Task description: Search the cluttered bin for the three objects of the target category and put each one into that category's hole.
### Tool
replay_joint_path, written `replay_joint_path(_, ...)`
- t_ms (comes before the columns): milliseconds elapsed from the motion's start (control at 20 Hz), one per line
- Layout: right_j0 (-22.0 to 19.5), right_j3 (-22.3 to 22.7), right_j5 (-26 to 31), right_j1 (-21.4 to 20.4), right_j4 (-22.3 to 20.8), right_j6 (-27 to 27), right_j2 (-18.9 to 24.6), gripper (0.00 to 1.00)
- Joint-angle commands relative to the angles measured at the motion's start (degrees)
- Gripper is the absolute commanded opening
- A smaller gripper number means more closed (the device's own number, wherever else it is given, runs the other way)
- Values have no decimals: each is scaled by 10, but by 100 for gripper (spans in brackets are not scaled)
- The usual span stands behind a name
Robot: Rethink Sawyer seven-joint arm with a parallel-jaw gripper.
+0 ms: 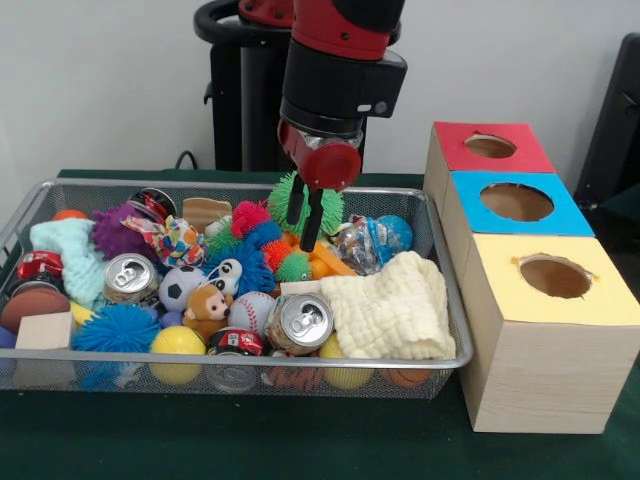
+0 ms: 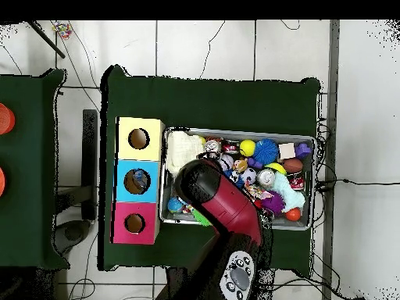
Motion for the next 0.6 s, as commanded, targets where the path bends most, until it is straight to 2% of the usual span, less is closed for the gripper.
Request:
replay_joint_path(50,11,-62,58,34,1,131,14,100)
replay_joint_path(600,43,-138,75,79,18,159,24,100)
